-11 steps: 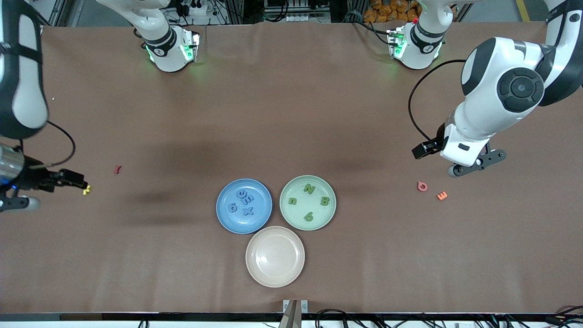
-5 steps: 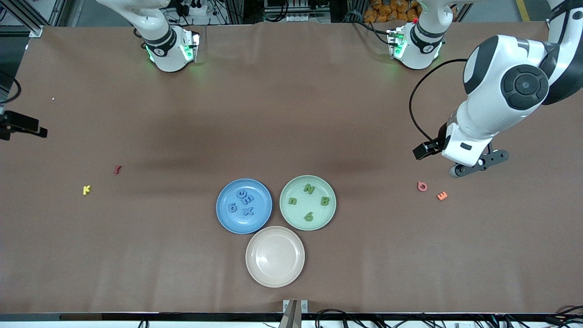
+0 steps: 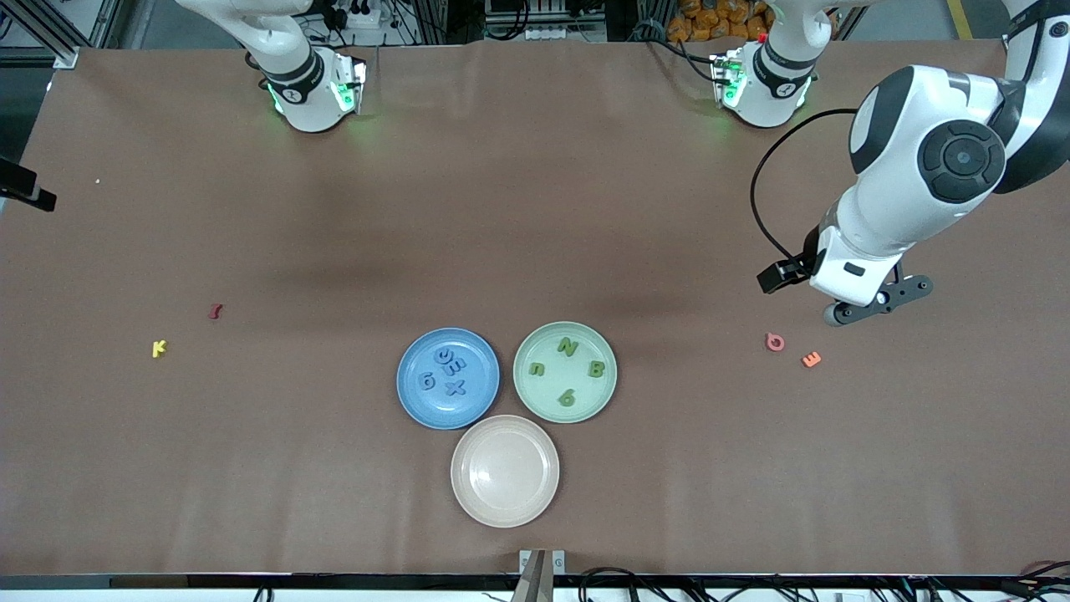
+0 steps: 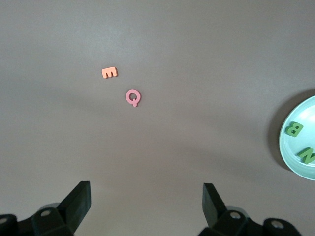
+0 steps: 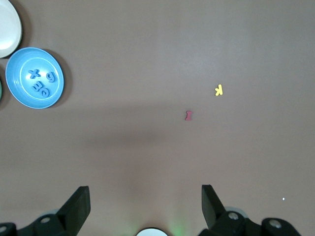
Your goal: Sort letters by color into matching plates
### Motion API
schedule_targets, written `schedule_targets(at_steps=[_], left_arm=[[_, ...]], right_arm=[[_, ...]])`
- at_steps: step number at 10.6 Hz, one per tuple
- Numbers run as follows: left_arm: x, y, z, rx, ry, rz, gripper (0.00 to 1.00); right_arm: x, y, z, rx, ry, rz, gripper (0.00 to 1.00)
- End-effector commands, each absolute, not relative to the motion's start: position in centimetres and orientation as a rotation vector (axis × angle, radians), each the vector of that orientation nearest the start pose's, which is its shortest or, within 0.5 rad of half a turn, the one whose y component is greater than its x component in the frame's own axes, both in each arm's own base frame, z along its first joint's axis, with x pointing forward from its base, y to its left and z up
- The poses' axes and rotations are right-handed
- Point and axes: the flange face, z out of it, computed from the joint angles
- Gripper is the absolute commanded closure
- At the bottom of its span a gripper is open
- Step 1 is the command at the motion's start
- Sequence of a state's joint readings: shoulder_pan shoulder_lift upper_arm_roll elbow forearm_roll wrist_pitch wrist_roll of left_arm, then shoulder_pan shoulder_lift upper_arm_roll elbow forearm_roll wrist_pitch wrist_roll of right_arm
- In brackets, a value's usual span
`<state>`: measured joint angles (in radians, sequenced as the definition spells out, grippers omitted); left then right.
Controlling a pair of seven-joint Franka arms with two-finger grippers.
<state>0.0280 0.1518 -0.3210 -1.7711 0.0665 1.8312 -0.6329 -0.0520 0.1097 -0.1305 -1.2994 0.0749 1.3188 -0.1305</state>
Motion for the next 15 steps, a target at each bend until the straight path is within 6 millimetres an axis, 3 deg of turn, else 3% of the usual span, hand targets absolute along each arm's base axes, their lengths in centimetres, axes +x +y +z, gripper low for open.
schedule_targets(at_steps=[1, 4, 6, 8, 10, 12, 15], left_arm=[[57.3, -16.0, 47.1, -3.06, -0.471, 0.112, 0.0], [58.3, -15.5, 47.5, -3.045, -0.458, 0.062, 0.0], [59.1, -13.5, 48.0, -3.044, -0.49, 0.044, 0.0], [58.8, -14.2, 49.3, -3.041, -0.505, 0.006, 0.0], [58.7, -15.6, 49.3, -3.041, -0.511, 0.0, 0.0], [58.9, -15.8, 49.1, -3.022, -0.512, -0.015, 0.0], [59.3, -15.1, 50.6, -3.039, -0.538, -0.046, 0.0]], right_arm=[[55.4, -7.7, 66.8, -3.067, 0.085, 0.089, 0.0], [56.5, -7.1, 65.2, -3.072, 0.069, 0.062, 0.0], [56.7, -6.7, 65.0, -3.076, 0.058, 0.061, 0.0], [57.0, -6.3, 64.5, -3.076, 0.048, 0.056, 0.0], [57.0, -6.2, 64.6, -3.077, 0.046, 0.052, 0.0], [56.6, -6.2, 65.3, -3.077, 0.045, 0.038, 0.0], [56.3, -6.1, 65.7, -3.074, 0.042, 0.033, 0.0]])
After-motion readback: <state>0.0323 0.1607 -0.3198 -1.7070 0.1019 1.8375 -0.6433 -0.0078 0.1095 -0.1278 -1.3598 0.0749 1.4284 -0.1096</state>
